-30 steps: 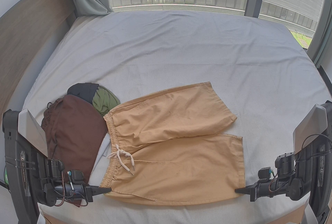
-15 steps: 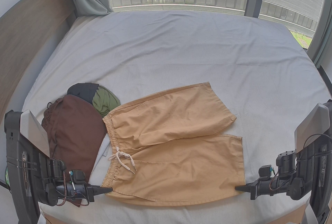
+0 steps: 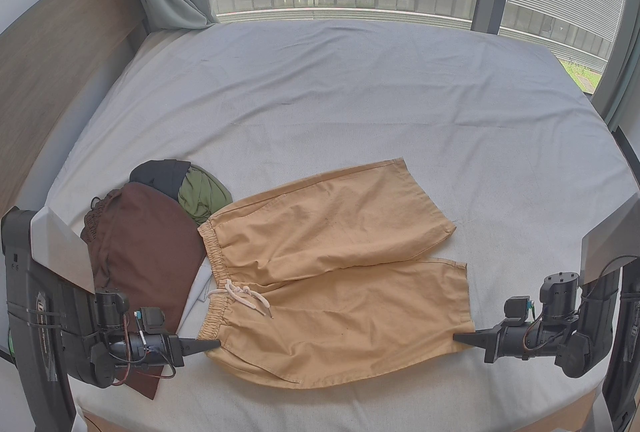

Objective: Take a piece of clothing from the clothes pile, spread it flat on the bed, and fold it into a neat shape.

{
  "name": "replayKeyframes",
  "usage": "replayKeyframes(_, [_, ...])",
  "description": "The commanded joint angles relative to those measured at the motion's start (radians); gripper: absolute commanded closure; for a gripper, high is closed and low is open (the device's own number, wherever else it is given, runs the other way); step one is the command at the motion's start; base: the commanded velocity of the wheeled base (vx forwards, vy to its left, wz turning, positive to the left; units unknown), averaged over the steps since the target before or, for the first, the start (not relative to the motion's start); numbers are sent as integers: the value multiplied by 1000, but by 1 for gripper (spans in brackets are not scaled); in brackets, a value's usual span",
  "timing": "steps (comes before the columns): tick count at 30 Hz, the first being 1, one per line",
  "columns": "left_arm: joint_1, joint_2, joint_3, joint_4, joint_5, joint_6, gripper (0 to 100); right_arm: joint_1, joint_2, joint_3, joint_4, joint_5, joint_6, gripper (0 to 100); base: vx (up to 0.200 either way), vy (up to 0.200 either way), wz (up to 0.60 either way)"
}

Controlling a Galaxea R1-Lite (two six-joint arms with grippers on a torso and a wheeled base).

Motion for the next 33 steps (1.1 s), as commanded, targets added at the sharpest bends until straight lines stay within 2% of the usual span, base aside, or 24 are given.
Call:
replayKeyframes(1, [-19, -75, -23, -1, 0, -34, 100, 3, -65, -29, -1, 3, 28, 100, 0, 0, 0])
replayKeyframes(8, [-25, -101, -43, -1, 10, -43, 100, 9, -111, -45, -1, 1, 80, 100, 0, 0, 0])
replayKeyframes(27, [-24, -144, -77, -3, 22, -143, 100, 15, -183, -41, 11, 1, 83, 100, 0, 0, 0])
replayKeyframes(33, [-21, -144, -91, -3, 23, -147, 100, 26, -225, -22, 13, 3, 85, 100, 0, 0, 0])
